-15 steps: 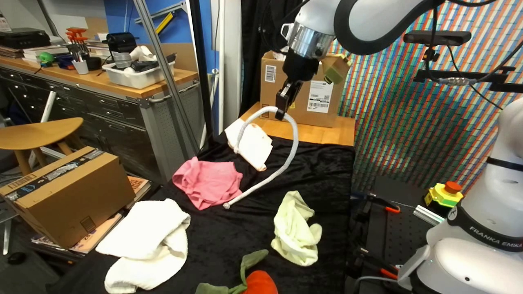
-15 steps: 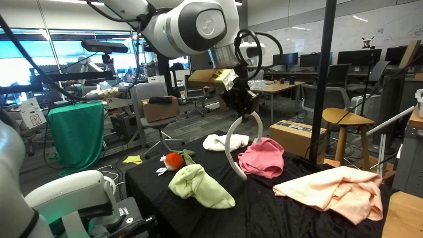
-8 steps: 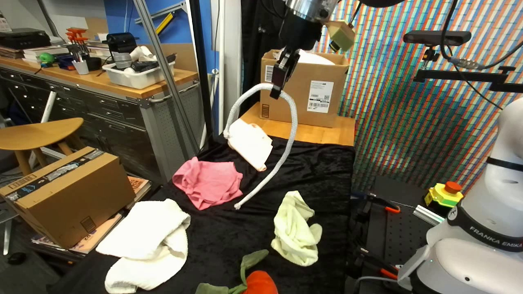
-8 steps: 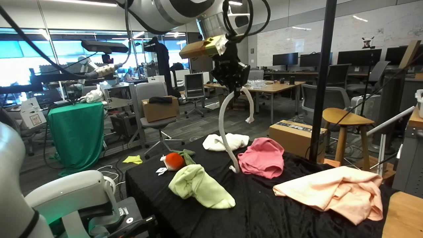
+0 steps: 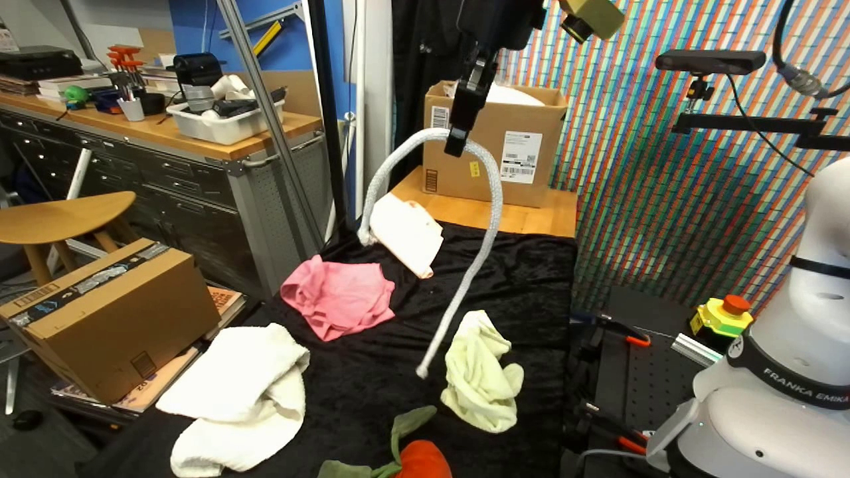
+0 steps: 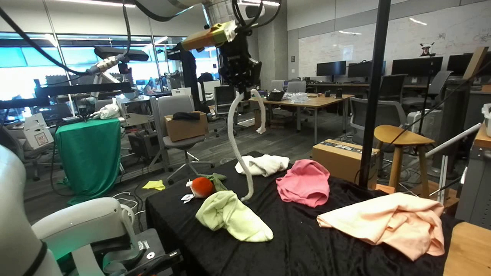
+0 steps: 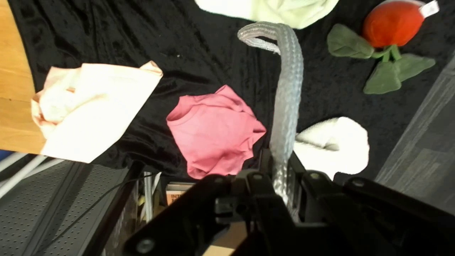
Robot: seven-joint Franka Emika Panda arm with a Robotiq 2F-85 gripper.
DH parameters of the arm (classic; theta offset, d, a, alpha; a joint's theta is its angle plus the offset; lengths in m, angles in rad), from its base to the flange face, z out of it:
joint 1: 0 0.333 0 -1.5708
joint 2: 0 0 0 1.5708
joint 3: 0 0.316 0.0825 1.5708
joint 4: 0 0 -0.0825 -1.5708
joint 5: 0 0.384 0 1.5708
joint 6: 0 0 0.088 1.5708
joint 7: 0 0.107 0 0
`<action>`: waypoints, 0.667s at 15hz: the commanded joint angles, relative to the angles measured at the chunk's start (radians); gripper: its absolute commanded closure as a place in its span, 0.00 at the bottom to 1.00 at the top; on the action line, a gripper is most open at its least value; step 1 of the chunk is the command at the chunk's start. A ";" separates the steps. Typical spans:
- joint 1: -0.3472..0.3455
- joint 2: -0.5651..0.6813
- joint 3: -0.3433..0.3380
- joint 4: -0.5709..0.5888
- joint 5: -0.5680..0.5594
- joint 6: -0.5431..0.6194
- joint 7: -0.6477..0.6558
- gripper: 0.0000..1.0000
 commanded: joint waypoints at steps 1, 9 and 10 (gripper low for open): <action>0.047 0.011 0.035 0.046 0.068 -0.101 -0.049 0.91; 0.147 0.186 0.196 0.142 0.092 -0.089 -0.020 0.92; 0.154 0.227 0.217 0.160 0.086 -0.084 -0.015 0.92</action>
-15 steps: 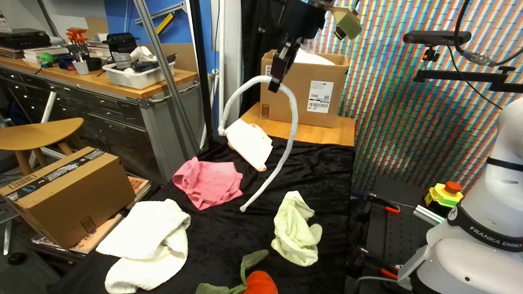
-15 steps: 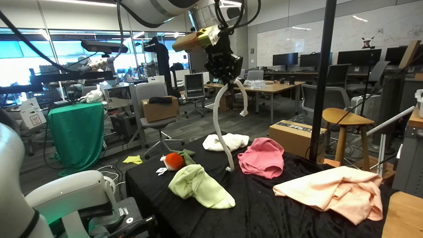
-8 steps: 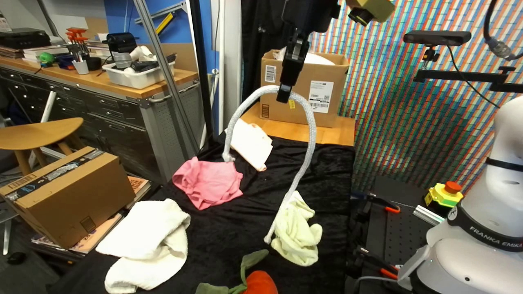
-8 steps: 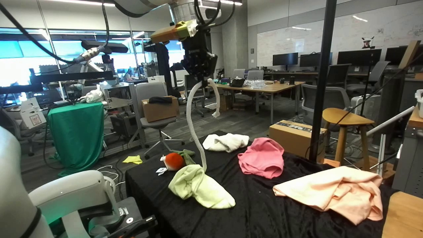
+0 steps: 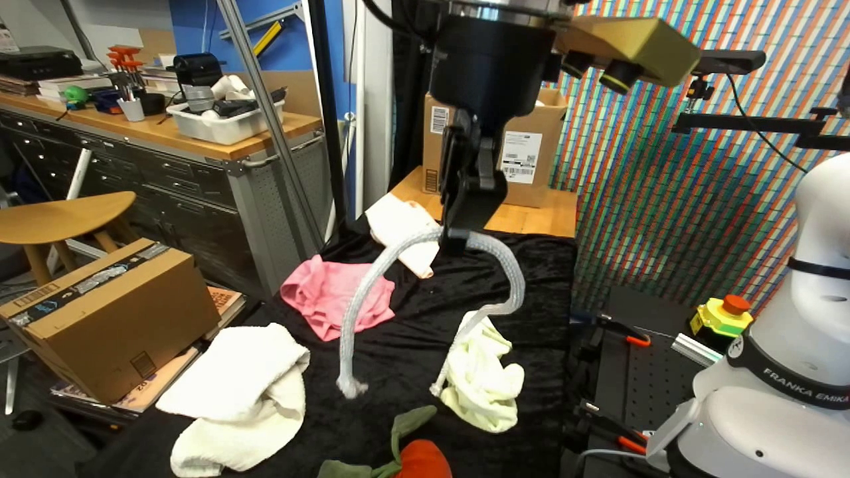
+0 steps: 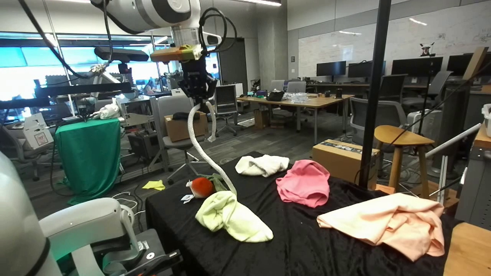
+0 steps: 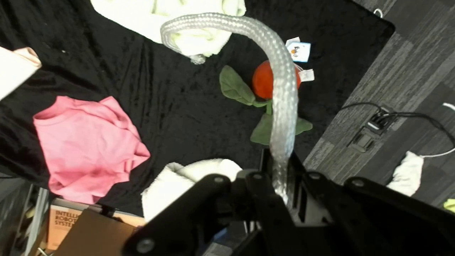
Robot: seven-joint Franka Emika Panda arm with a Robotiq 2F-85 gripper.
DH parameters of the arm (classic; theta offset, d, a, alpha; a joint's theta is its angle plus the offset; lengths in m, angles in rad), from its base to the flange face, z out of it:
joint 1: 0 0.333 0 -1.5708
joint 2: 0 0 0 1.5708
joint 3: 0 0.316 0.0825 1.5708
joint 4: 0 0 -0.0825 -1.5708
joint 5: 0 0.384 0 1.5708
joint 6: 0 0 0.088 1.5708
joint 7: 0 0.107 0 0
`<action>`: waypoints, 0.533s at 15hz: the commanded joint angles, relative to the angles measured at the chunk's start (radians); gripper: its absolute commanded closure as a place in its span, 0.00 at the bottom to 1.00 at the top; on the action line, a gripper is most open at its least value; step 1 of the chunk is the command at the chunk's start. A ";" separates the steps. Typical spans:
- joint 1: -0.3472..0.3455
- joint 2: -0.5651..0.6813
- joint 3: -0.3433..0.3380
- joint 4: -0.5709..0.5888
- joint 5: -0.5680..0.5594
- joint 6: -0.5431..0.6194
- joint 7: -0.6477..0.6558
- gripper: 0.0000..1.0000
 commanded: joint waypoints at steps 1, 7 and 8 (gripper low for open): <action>0.022 0.142 0.060 0.105 -0.012 0.009 0.013 0.92; 0.029 0.361 0.087 0.231 -0.011 0.014 0.019 0.92; 0.027 0.399 0.082 0.242 -0.004 0.020 0.015 0.92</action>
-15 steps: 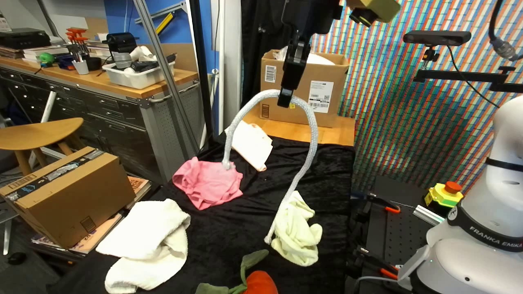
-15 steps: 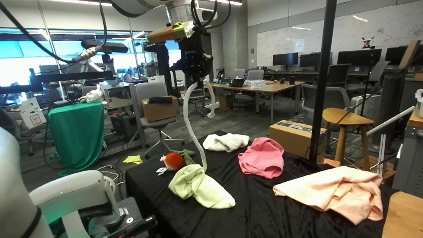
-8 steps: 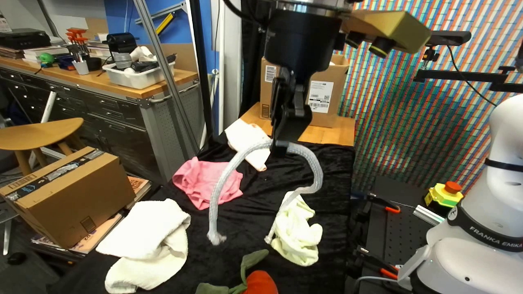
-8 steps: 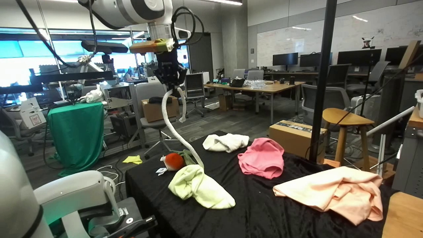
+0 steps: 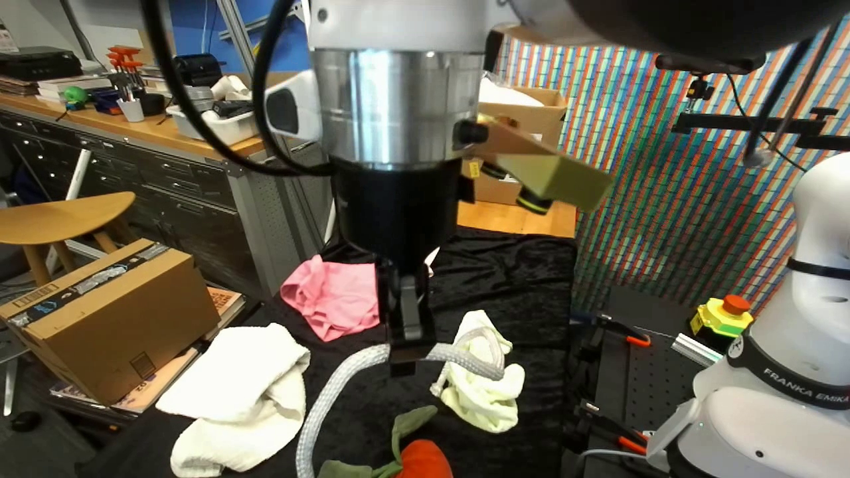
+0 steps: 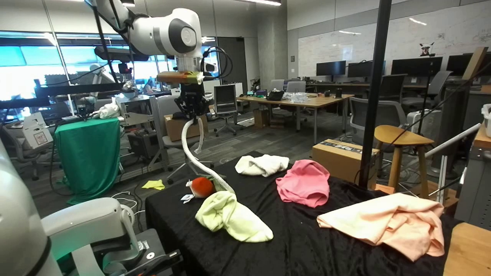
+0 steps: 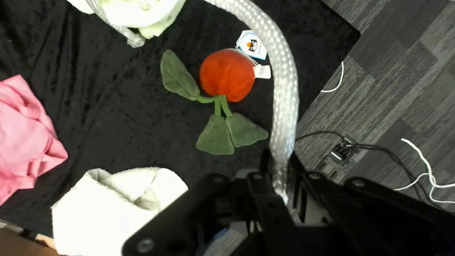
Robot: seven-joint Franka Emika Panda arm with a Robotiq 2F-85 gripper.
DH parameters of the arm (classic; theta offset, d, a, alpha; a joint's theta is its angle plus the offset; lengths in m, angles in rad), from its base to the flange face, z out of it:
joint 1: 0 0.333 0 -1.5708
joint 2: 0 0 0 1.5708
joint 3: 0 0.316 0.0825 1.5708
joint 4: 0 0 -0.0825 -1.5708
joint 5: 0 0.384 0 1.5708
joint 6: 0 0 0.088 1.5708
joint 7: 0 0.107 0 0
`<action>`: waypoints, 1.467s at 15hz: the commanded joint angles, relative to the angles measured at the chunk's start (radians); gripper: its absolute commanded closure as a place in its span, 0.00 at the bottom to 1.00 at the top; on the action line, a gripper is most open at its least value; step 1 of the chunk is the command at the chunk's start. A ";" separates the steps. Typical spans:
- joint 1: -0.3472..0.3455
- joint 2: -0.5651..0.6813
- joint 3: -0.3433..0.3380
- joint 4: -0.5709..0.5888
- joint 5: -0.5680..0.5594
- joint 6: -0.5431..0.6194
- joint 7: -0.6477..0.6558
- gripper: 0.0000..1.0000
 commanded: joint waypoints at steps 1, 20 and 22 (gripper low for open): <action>-0.002 0.150 -0.012 0.104 0.007 -0.010 0.005 0.91; -0.065 0.489 -0.096 0.071 0.104 0.231 0.039 0.84; -0.057 0.473 -0.105 0.054 0.081 0.271 0.052 0.60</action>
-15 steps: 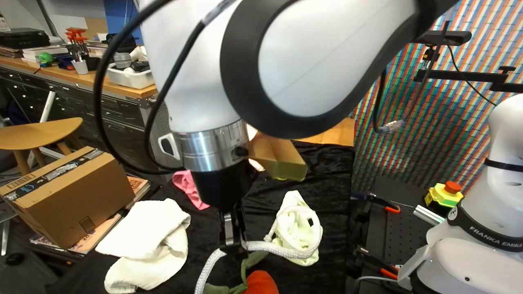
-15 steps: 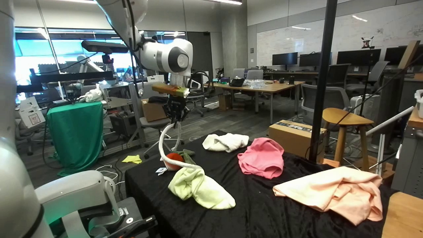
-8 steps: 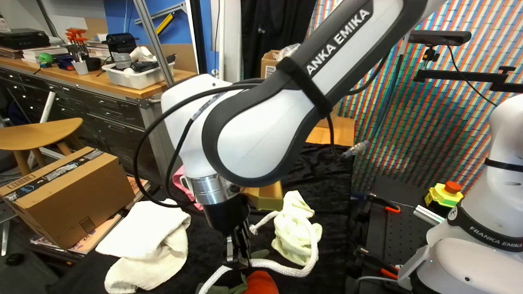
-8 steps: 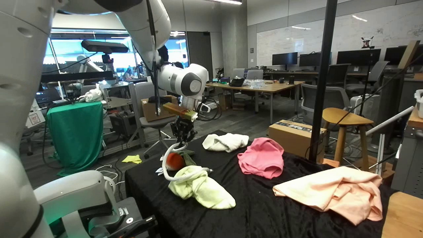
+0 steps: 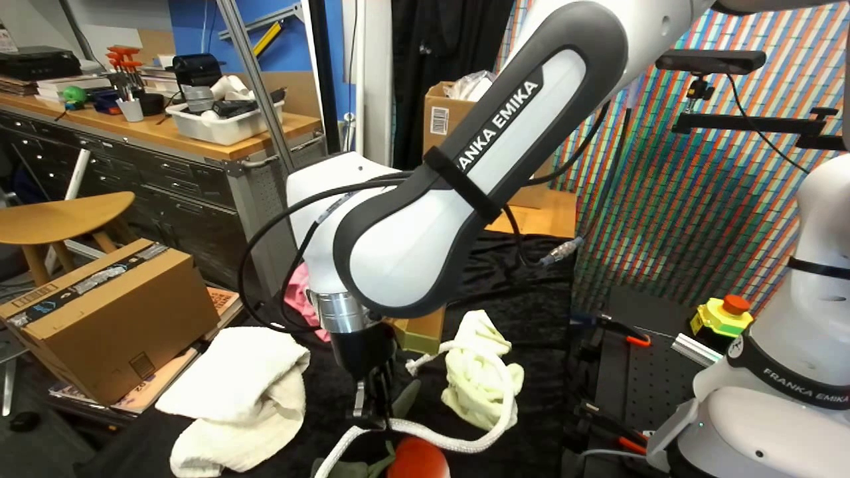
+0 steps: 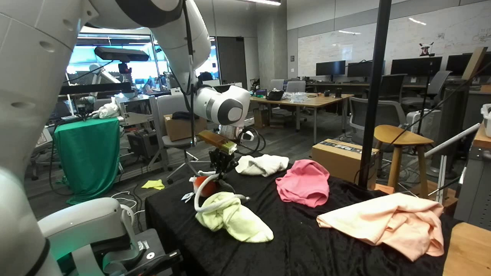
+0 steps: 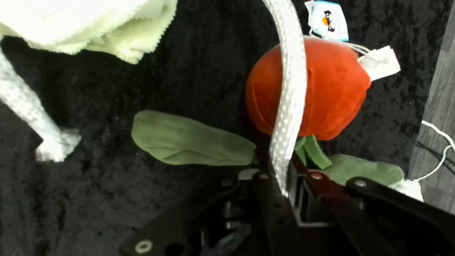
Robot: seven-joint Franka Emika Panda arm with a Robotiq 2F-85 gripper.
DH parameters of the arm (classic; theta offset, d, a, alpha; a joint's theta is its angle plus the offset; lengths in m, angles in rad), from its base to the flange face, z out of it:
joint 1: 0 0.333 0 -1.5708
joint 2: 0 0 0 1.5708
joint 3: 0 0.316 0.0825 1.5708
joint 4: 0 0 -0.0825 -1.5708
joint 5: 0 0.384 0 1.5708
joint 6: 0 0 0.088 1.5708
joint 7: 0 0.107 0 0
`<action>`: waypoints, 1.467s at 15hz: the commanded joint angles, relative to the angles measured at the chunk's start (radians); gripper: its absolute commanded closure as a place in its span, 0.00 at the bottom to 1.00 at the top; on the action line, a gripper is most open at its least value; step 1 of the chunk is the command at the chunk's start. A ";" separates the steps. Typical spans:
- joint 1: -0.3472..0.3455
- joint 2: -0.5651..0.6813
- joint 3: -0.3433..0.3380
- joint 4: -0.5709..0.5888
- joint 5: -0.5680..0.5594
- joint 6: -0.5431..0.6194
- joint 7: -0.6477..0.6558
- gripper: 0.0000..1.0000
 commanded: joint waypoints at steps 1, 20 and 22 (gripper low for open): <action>0.008 -0.033 -0.008 -0.030 -0.009 0.073 0.026 0.58; -0.009 -0.052 -0.110 0.121 -0.304 0.004 0.011 0.00; -0.023 -0.027 -0.114 0.183 -0.303 -0.036 -0.024 0.00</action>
